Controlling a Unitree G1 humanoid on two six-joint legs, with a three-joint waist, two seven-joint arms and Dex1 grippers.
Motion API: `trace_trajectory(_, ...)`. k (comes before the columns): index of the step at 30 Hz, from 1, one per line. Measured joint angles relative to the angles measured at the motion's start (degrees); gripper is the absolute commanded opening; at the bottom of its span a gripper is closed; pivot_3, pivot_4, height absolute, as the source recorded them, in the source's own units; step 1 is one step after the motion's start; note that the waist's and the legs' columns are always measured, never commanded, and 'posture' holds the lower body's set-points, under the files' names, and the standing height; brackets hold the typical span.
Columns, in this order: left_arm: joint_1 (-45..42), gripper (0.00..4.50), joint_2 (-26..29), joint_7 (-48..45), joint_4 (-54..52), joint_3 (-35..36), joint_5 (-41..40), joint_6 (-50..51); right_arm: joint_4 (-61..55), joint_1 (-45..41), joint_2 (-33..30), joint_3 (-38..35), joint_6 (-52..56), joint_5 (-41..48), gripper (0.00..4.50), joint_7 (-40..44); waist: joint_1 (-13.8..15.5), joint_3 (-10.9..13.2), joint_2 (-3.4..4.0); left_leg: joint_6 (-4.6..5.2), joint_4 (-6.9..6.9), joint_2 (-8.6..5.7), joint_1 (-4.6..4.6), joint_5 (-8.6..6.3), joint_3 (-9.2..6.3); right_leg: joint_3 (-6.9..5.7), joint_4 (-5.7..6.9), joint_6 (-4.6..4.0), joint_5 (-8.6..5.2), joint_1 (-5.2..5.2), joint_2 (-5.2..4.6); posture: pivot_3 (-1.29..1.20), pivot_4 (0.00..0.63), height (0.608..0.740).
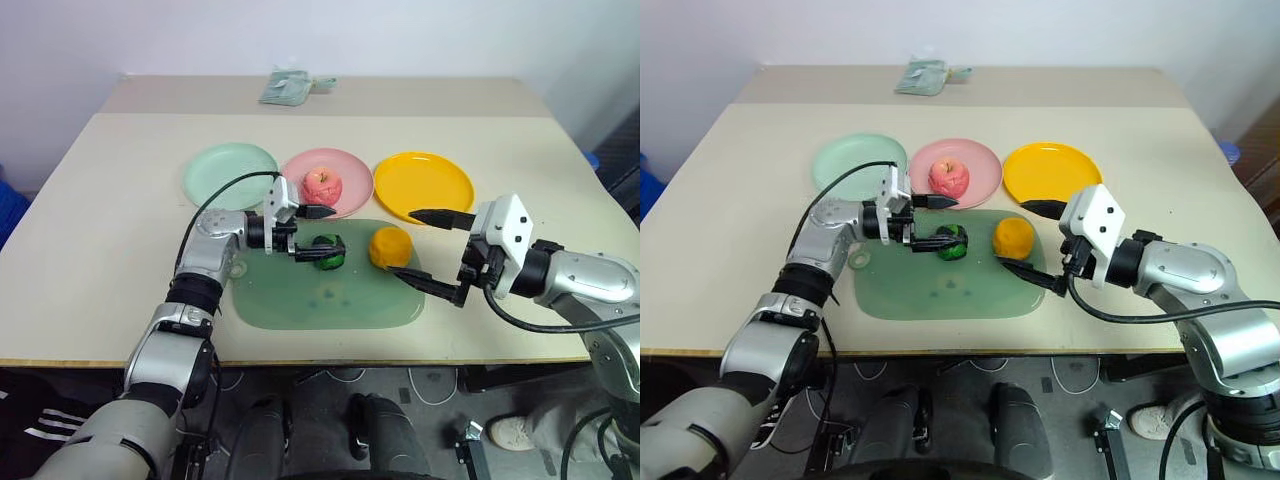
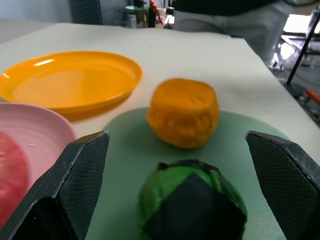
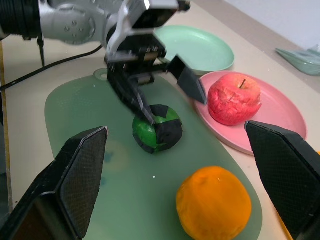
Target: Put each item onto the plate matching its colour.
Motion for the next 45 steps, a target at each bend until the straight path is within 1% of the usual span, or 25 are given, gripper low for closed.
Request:
trace_trajectory(2,0.1,4.46,-0.8,0.6,0.7,-0.9,0.7,-1.1,0.0,-0.2,0.1,0.0,-0.2,0.0,4.5,-0.4,0.0,0.0,0.0,0.0,0.01,0.0,-0.01,0.0,0.0,0.0,-0.01,-0.01,0.0,0.0,-0.01,0.0,0.15,0.74)
trace_trajectory(9,-0.4,4.46,-0.6,2.3,6.4,-1.7,3.4,-3.7,-0.1,-0.3,0.1,-0.4,-0.7,-0.2,4.5,-1.2,0.0,0.0,0.0,0.0,0.0,-0.01,-0.02,0.0,0.0,0.0,-0.02,0.0,0.0,0.0,-0.01,0.0,0.15,0.74)
trace_trajectory(11,-0.4,3.93,-0.8,2.4,7.4,-2.3,4.0,-4.4,-0.1,-0.3,0.1,-0.6,-0.7,-0.3,4.5,-1.4,0.1,0.0,0.0,0.0,0.01,0.0,-0.03,0.0,0.0,0.0,-0.02,-0.01,-0.01,0.0,-0.01,0.0,0.15,0.74)
trace_trajectory(12,-0.4,3.61,-0.9,2.4,7.6,-2.5,4.1,-4.6,-0.1,-0.3,0.1,-0.6,-0.8,-0.4,4.5,-1.6,0.1,0.0,0.0,0.0,0.01,0.0,-0.02,0.0,0.0,0.0,-0.02,-0.01,-0.01,0.0,-0.01,0.0,0.15,0.74)
trace_trajectory(13,-0.4,3.2,-0.9,2.4,7.7,-2.5,4.1,-5.1,-0.1,-0.3,0.1,-0.6,-0.8,-0.6,4.5,-1.7,0.0,0.0,0.0,0.0,0.0,0.0,-0.03,0.0,0.0,0.0,-0.02,-0.01,-0.01,0.0,-0.01,0.0,0.15,0.74)
trace_trajectory(15,-0.3,3.2,-1.1,2.9,7.7,-2.5,4.1,-6.9,-0.1,-0.3,0.1,-0.7,-0.8,-0.6,4.5,-1.9,0.0,0.0,0.0,0.0,0.0,0.0,-0.02,0.0,0.0,0.0,-0.02,-0.02,-0.01,0.0,-0.01,0.0,0.15,0.74)
trace_trajectory(18,-0.3,3.2,-1.2,3.2,7.4,-2.3,3.8,-6.6,-0.1,-0.4,0.1,-0.8,-0.8,-0.6,4.5,-2.1,0.0,0.0,0.0,0.0,0.0,0.0,-0.02,0.0,0.0,0.0,-0.02,-0.01,-0.01,0.0,-0.01,0.0,0.15,0.74)
trace_trajectory(22,-0.3,3.2,-1.0,3.0,5.2,0.3,0.1,-2.0,-0.1,-0.8,0.1,-0.9,-0.8,-0.6,4.5,-2.4,0.0,0.0,0.0,0.0,0.0,0.0,-0.03,0.0,-0.01,0.0,-0.01,-0.01,-0.01,-0.01,-0.01,0.0,0.15,0.74)
trace_trajectory(23,-0.5,3.2,-0.4,3.0,3.6,1.9,-1.4,-0.7,-0.1,-0.8,0.1,-1.1,-0.8,-0.6,4.5,-2.5,0.0,0.0,0.0,0.0,0.0,0.0,-0.01,0.0,-0.01,0.0,-0.01,-0.01,-0.01,-0.01,-0.01,0.0,0.15,0.74)
trace_trajectory(24,-0.4,3.2,0.4,3.7,2.1,4.1,-4.1,2.7,0.1,-1.9,1.6,-1.5,0.0,1.4,4.5,-3.6,-0.2,0.0,-0.06,0.0,0.0,0.04,-0.03,0.0,-0.01,0.0,0.01,0.0,0.01,-0.04,0.02,0.0,0.15,0.74)
trace_trajectory(25,-1.1,3.2,2.0,7.9,1.8,9.1,-7.7,6.1,0.2,-4.9,4.8,-2.5,1.9,4.6,4.5,-6.3,-0.8,0.1,-0.1,0.0,0.01,0.08,-0.01,0.0,-0.02,0.01,0.07,-0.01,0.04,-0.08,0.04,0.0,0.15,0.74)
trace_trajectory(27,-3.7,3.2,4.9,15.1,1.9,15.3,-10.7,9.0,0.7,-8.6,6.0,-3.6,3.1,6.0,4.5,-9.9,-1.1,0.1,-0.1,0.0,0.01,0.08,0.02,0.01,-0.09,-0.01,0.13,-0.01,0.04,-0.05,0.07,0.0,0.15,0.74)
trace_trajectory(28,-5.3,3.2,6.2,18.8,2.1,17.7,-11.5,10.2,1.7,-10.1,6.3,-3.9,3.3,5.8,4.5,-11.5,-1.1,0.1,-0.1,0.0,0.0,0.07,0.03,0.01,-0.08,-0.01,0.11,0.0,0.04,-0.03,0.06,0.0,0.15,0.74)
trace_trajectory(30,-7.3,3.2,7.7,25.1,3.4,20.1,-11.4,10.1,4.0,-11.3,6.4,-3.6,3.2,4.4,4.5,-13.2,-0.8,0.0,-0.09,0.0,-0.01,0.0,0.06,0.0,-0.06,-0.02,0.09,0.04,0.02,0.06,-0.02,0.0,0.15,0.74)
trace_trajectory(35,-7.4,3.2,8.4,40.7,12.9,20.7,-6.4,3.5,7.4,-12.5,6.8,0.0,2.5,1.5,4.5,-13.2,0.1,0.0,-0.11,0.0,-0.02,-0.02,-0.04,0.0,0.02,-0.02,0.01,0.06,0.04,-0.01,-0.04,0.0,0.15,0.74)
trace_trajectory(41,-7.5,3.2,7.8,48.9,15.6,21.2,-4.4,0.9,7.2,-12.8,6.8,4.0,1.3,-1.1,4.5,-11.7,0.0,0.1,-0.13,0.0,-0.03,-0.01,-0.02,0.0,0.03,-0.03,0.01,0.06,0.04,0.0,-0.03,0.0,0.15,0.74)
trace_trajectory(43,-7.5,3.77,8.0,53.3,18.3,21.3,-3.1,-0.7,6.0,-11.1,6.8,5.3,1.1,-1.6,4.5,-11.1,-0.1,0.1,-0.13,0.0,-0.04,0.0,0.0,0.0,0.04,-0.03,0.02,0.06,0.04,0.0,-0.01,0.0,0.15,0.74)
trace_trajectory(45,-7.5,4.48,8.1,55.5,20.2,21.4,-2.6,-1.6,5.5,-10.4,6.8,6.2,1.1,-1.8,4.5,-10.7,-0.1,0.1,-0.13,0.0,-0.04,0.01,0.0,0.0,0.05,-0.03,0.03,0.06,0.04,-0.01,-0.01,0.0,0.15,0.74)
